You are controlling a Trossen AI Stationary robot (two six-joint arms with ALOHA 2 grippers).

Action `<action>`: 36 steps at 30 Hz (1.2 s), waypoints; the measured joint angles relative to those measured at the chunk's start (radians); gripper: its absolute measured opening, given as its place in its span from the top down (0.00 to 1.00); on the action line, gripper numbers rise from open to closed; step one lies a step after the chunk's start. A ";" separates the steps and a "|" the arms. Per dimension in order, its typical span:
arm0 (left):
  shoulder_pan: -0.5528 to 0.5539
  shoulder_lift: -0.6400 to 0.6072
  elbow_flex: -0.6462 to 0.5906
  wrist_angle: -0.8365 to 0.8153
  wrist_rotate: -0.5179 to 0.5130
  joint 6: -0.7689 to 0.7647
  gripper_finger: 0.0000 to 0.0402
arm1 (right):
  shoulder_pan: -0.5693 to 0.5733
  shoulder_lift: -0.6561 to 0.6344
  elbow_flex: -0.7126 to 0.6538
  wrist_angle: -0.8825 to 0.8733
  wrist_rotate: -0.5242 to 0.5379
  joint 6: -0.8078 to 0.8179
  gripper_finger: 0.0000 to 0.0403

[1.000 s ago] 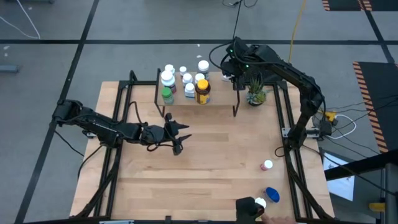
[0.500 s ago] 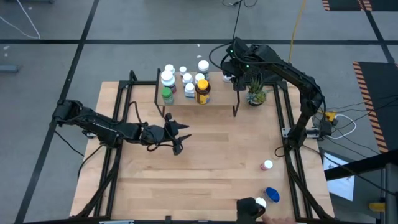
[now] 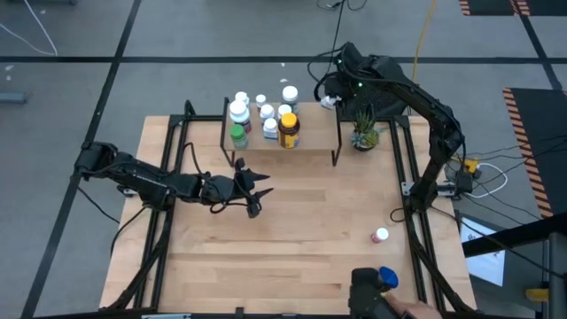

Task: Pick and place medicine bottles onto shelf by color
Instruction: Put the white pill bottle on the shelf

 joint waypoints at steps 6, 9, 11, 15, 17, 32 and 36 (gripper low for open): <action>0.021 0.000 0.000 0.003 0.007 0.013 0.52 | -0.023 -0.001 -0.005 -0.008 -0.143 0.020 0.53; 0.026 0.000 0.000 0.002 0.008 0.020 0.52 | -0.009 -0.001 -0.024 0.007 -0.157 0.010 0.55; 0.026 0.000 0.000 0.002 0.008 0.020 0.52 | 0.000 0.001 -0.037 0.019 -0.157 0.010 0.55; 0.024 0.000 0.000 0.002 0.015 0.020 0.52 | 0.011 0.000 -0.058 0.026 -0.157 0.010 0.55; 0.024 0.000 0.000 0.002 0.040 0.020 0.52 | 0.018 -0.001 -0.061 0.025 -0.157 0.010 0.54; 0.024 0.000 0.000 0.002 0.066 0.019 0.52 | 0.051 0.001 -0.063 0.072 -0.148 0.019 0.49; 0.024 0.000 0.000 0.002 0.066 0.016 0.52 | 0.065 0.001 -0.063 0.090 -0.144 0.018 0.41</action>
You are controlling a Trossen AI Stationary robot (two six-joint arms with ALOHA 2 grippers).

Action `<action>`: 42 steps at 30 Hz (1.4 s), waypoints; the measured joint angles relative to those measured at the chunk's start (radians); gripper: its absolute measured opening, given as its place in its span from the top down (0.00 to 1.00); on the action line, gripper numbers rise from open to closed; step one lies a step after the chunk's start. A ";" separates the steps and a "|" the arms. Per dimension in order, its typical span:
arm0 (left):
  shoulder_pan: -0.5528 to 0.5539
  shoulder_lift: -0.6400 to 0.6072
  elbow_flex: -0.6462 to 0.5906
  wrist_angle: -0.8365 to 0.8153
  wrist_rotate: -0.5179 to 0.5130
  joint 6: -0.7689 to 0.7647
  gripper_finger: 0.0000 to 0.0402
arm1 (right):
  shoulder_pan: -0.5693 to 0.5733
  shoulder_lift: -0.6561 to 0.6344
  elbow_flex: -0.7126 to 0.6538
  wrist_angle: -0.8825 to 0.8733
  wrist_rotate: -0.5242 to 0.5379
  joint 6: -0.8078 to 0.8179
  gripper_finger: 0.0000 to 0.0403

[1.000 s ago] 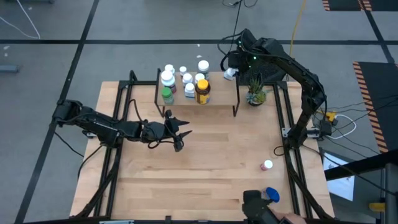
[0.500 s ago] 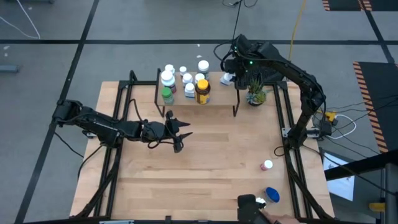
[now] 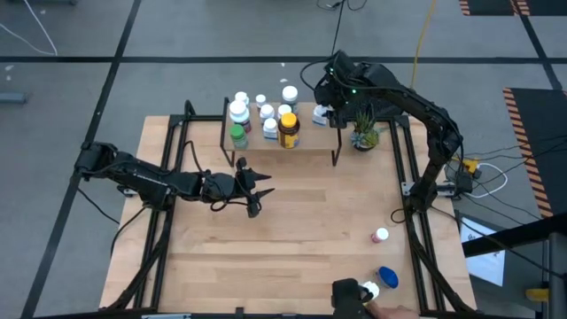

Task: Pick and place medicine bottles onto shelf by color
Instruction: Put the white pill bottle on the shelf

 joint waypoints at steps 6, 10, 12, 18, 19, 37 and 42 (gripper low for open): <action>0.000 0.000 0.000 0.000 0.000 -0.003 0.52 | 0.026 0.000 0.000 0.017 0.119 -0.005 0.34; -0.001 0.000 0.000 -0.003 0.000 -0.004 0.52 | 0.041 -0.016 0.000 0.023 0.195 -0.004 0.33; -0.001 0.000 0.000 -0.005 0.000 -0.005 0.52 | 0.043 -0.033 0.000 0.024 0.196 -0.002 0.34; -0.004 0.000 0.000 -0.012 0.000 -0.015 0.52 | 0.041 -0.066 0.000 0.018 0.192 0.075 0.35; -0.007 0.000 0.000 -0.015 0.000 -0.018 0.52 | 0.040 -0.066 0.000 0.007 0.192 0.100 0.35; -0.029 0.000 -0.001 -0.039 -0.004 -0.033 0.52 | 0.027 -0.064 -0.233 0.223 0.145 0.156 0.35; -0.019 0.000 -0.001 -0.037 -0.007 -0.025 0.52 | 0.027 -0.064 -0.256 0.313 0.146 0.070 0.35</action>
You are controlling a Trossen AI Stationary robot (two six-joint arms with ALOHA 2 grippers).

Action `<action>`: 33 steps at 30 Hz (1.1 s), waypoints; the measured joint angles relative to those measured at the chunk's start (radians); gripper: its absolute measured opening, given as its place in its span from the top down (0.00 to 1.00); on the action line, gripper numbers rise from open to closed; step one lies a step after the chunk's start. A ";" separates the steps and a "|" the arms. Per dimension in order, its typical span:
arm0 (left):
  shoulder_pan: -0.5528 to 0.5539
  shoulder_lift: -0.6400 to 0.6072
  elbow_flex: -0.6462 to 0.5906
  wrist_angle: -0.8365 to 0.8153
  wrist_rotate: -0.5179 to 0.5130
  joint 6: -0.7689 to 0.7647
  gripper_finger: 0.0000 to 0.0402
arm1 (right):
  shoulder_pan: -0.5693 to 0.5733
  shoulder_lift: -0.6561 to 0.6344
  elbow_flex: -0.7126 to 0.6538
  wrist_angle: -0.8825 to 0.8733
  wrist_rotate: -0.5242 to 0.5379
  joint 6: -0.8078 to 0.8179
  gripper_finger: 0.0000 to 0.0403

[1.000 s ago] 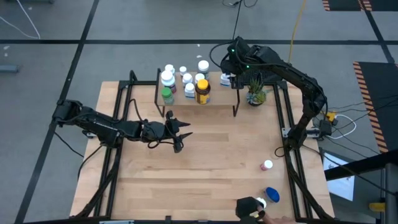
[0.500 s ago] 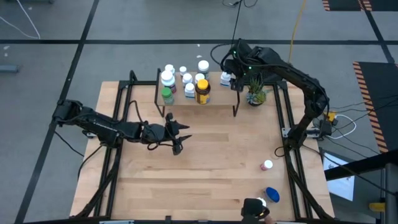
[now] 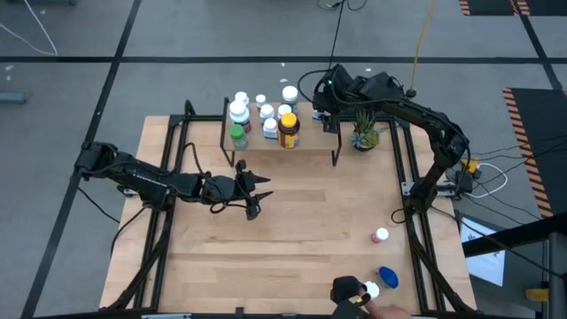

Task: Pick and place medicine bottles onto shelf by color
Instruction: Put the white pill bottle on the shelf, then put the pink pill bottle on the shelf

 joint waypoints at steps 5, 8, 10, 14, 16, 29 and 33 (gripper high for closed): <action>0.011 0.000 0.000 0.000 0.000 0.001 0.52 | -0.007 0.000 0.000 0.037 -0.006 -0.047 0.35; 0.012 0.000 0.000 0.000 0.000 0.001 0.52 | -0.018 0.000 0.000 0.040 -0.005 -0.066 0.35; 0.012 0.000 0.000 0.000 0.000 0.000 0.52 | -0.024 0.000 0.000 0.044 -0.003 -0.077 0.35; 0.012 0.000 0.000 -0.001 0.000 -0.002 0.52 | -0.026 -0.007 -0.001 0.056 -0.003 -0.080 0.35; 0.012 0.000 0.000 -0.002 0.000 -0.001 0.52 | -0.020 -0.021 -0.001 0.066 -0.006 -0.082 0.35; 0.011 0.000 0.000 -0.012 0.001 0.037 0.52 | 0.129 -0.305 -0.002 -0.056 0.032 0.165 0.35; 0.011 0.000 0.000 0.005 0.001 0.072 0.52 | 0.255 -0.419 -0.001 -0.175 0.037 0.291 0.35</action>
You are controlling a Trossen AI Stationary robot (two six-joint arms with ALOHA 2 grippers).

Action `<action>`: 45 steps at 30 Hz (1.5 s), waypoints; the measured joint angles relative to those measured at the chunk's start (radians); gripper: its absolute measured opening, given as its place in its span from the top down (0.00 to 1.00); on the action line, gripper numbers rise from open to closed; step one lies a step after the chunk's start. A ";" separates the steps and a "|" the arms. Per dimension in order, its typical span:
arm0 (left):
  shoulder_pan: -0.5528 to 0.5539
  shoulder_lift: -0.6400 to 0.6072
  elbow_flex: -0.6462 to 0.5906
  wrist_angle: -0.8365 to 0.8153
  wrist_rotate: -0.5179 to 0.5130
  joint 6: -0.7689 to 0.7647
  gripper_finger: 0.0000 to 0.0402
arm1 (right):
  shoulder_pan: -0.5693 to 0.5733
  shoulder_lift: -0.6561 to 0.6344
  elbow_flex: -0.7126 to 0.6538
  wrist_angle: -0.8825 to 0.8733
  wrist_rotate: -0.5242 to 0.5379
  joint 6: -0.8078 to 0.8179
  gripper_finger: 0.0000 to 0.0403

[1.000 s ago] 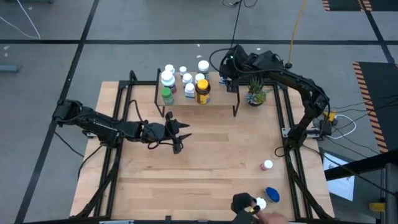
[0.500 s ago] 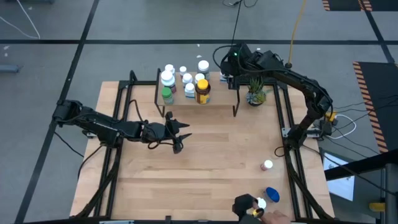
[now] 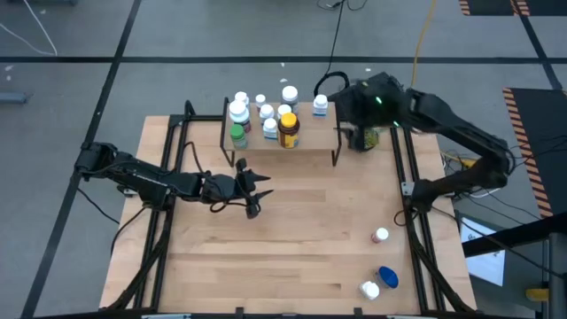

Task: Pick and place medicine bottles onto shelf by color
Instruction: Put the pink pill bottle on the shelf

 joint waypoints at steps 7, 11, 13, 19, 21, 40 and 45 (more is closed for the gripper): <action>0.001 0.000 0.001 0.100 0.023 0.084 0.52 | 0.317 -0.095 0.000 -0.161 0.196 0.250 0.35; 0.004 0.000 0.018 0.127 0.076 0.128 0.52 | 0.509 -0.079 0.000 -0.260 0.294 0.436 0.35; 0.007 0.000 0.027 0.136 0.099 0.142 0.52 | 0.602 -0.064 -0.019 -0.298 0.332 0.539 0.35; 0.035 0.000 0.045 0.138 0.130 0.161 0.52 | 0.812 -0.022 -0.161 -0.369 0.352 0.851 0.35; 0.041 0.000 0.046 0.137 0.130 0.160 0.52 | 0.863 -0.008 -0.204 -0.411 0.326 0.975 0.35; 0.042 0.000 0.046 0.129 0.130 0.143 0.52 | 1.235 0.021 -0.534 -0.415 0.118 1.773 0.35; 0.042 0.000 0.046 0.132 0.130 0.167 0.52 | 1.240 0.021 -0.603 -0.337 0.118 1.731 0.35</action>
